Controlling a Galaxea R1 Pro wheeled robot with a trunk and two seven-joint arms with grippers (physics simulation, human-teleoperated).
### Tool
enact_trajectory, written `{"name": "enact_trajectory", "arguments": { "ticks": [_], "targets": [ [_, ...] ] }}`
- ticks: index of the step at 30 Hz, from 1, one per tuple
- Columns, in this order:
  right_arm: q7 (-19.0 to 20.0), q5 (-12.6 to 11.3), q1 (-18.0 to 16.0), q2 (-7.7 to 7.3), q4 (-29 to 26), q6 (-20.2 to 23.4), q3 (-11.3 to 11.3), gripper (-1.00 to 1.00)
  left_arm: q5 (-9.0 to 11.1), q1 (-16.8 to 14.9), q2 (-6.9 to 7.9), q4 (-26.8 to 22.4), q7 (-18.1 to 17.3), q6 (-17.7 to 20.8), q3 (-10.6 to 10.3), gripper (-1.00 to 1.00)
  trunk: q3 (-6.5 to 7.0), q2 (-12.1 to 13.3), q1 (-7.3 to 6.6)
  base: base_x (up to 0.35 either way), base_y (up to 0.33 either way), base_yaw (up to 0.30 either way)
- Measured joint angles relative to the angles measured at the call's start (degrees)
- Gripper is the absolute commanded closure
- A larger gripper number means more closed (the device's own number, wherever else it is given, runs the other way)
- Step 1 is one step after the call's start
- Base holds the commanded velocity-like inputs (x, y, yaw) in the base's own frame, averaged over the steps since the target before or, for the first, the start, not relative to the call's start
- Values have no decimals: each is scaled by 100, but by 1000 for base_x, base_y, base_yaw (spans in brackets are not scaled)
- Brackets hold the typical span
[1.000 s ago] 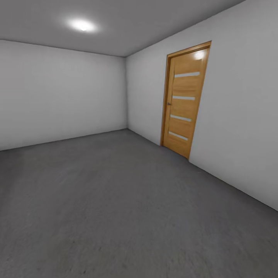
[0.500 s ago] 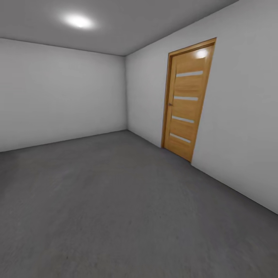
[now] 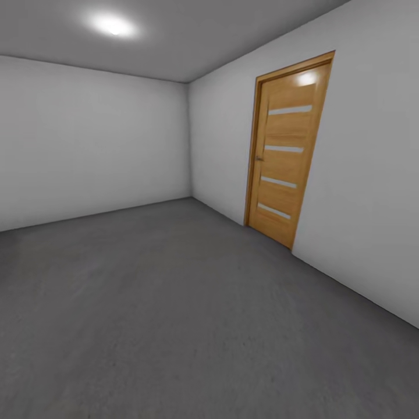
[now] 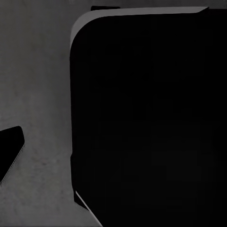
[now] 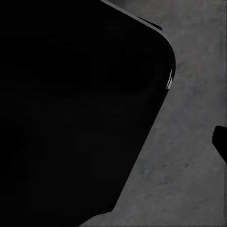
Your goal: Move the two storage containers from the living room to the garage. In the garage, place one container on the floor and stack the other container on top of it (either order is fine).
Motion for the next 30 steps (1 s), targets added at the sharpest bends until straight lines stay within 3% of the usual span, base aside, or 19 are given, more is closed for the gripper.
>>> {"name": "enact_trajectory", "arguments": {
  "ticks": [30],
  "targets": [
    [0, 0, 0, 2, 0, 1, 0, -100, -3, 0, 3, 0, 0, 0, 1, -100, 0, 0, 0, 322, 0, 0]
  ]
}}
